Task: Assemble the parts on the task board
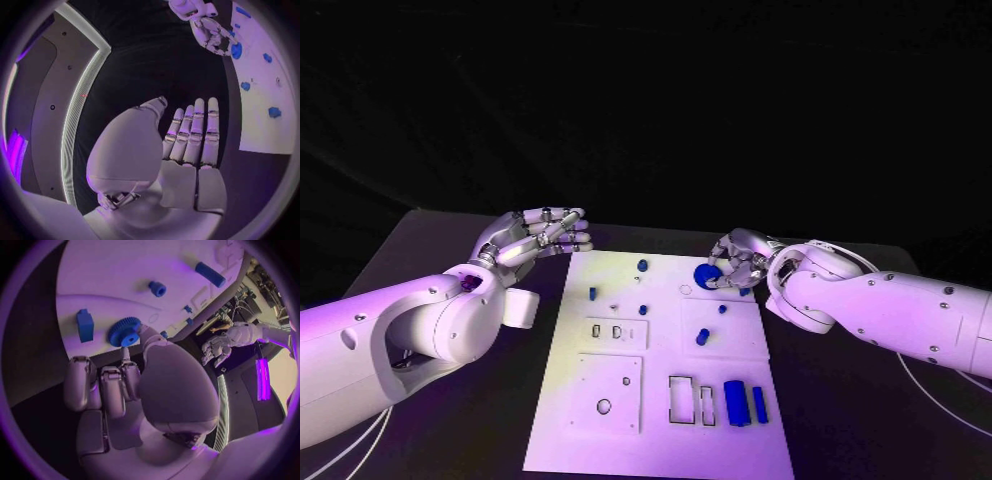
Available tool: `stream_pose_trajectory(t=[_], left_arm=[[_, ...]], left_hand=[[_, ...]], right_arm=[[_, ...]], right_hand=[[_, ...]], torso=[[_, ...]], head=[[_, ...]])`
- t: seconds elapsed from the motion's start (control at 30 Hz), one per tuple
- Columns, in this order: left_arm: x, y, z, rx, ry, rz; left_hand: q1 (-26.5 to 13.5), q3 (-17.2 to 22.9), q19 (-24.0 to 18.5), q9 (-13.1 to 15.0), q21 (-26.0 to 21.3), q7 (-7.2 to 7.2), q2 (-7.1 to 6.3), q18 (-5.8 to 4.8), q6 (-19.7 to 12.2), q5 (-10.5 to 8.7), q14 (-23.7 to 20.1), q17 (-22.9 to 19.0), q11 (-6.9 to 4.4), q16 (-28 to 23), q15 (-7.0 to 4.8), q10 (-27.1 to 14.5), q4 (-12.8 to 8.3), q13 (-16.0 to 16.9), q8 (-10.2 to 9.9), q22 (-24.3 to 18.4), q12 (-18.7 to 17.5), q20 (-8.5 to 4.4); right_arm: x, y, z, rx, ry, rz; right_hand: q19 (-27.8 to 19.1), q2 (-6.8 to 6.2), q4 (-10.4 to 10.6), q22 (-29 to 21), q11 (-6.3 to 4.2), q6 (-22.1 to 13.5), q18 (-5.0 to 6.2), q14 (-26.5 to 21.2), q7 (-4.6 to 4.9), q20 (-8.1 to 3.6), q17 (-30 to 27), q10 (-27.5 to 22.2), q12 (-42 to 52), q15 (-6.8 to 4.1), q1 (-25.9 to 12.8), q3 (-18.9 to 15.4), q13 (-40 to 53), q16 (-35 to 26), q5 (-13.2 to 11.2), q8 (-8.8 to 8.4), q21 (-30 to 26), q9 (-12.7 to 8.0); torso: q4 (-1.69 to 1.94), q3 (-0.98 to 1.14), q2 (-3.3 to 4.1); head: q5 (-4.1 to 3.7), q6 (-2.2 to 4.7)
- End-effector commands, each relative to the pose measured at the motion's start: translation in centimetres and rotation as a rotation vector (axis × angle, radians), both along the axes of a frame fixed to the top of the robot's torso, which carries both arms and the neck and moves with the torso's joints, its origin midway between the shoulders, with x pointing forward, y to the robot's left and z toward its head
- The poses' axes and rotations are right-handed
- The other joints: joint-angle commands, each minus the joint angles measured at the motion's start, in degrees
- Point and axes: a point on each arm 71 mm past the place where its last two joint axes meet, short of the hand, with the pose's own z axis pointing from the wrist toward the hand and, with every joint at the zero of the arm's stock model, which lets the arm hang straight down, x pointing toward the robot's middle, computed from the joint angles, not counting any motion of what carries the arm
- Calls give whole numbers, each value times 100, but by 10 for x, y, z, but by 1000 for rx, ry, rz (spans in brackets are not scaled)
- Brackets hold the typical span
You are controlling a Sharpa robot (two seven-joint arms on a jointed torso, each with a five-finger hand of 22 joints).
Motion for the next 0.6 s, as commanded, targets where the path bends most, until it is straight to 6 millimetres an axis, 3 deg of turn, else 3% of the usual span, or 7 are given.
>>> stream_pose_trajectory(t=[0.03,0.6], left_arm=[[0,-3,1,-9,-1,-25],[0,-4,1,-12,2,-38]], left_hand=[[-46,38,20,-7,-23,293,-7,75,-40,-2,-1,13,30,-20,39,-25,3,8,-28,-11,-37,27],[-47,43,20,-8,-24,294,-6,75,-40,-2,-2,16,31,-22,39,-25,2,8,-30,-13,-39,28]], right_arm=[[0,-2,-2,-1,4,-18],[4,-2,-8,-18,31,-21]], right_hand=[[58,31,38,20,-7,-4,-50,510,-7,-8,1054,40,28,26,45,11,359,22,40,41,26,12],[92,39,33,81,-10,7,-62,515,-9,-10,1080,39,39,24,110,64,374,31,40,61,68,9]], torso=[[1,3,-2],[-2,10,9]], head=[[4,1],[-14,-7]])
